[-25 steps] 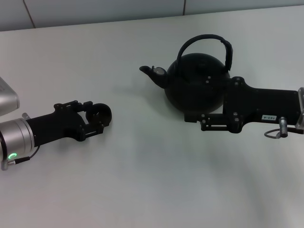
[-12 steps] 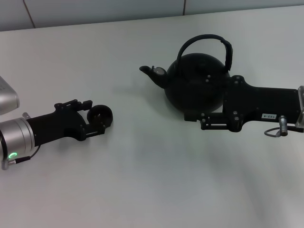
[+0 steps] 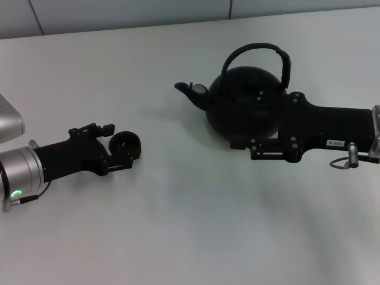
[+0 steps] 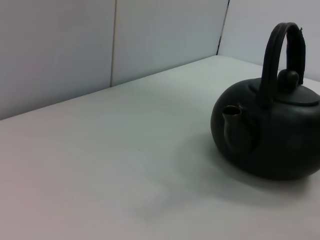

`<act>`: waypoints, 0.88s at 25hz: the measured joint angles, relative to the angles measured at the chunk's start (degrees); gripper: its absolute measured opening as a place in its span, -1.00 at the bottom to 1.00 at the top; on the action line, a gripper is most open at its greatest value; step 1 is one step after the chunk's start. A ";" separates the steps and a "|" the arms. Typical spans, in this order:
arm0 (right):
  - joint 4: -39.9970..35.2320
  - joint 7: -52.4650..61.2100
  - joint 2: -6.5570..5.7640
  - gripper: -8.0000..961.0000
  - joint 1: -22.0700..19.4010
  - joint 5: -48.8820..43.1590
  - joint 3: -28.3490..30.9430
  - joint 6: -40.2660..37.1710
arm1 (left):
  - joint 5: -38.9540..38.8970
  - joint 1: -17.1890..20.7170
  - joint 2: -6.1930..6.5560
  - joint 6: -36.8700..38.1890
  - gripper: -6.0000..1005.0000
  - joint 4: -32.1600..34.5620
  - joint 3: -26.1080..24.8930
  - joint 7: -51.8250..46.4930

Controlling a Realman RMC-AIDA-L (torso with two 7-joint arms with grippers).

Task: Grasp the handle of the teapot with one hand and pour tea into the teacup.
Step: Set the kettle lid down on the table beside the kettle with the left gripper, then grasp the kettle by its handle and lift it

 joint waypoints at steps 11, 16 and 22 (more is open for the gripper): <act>0.01 -0.07 0.00 0.56 0.03 0.03 0.00 0.08 | -0.51 0.15 -0.02 0.46 0.72 0.23 -0.53 0.04; 0.00 -0.06 0.00 0.56 0.06 -0.11 0.00 0.09 | -1.96 0.82 0.31 2.26 0.72 0.78 -0.62 0.47; 0.02 -0.16 0.00 0.56 0.08 -0.01 -0.01 0.09 | -2.14 2.39 0.46 6.05 0.72 3.31 -1.16 0.62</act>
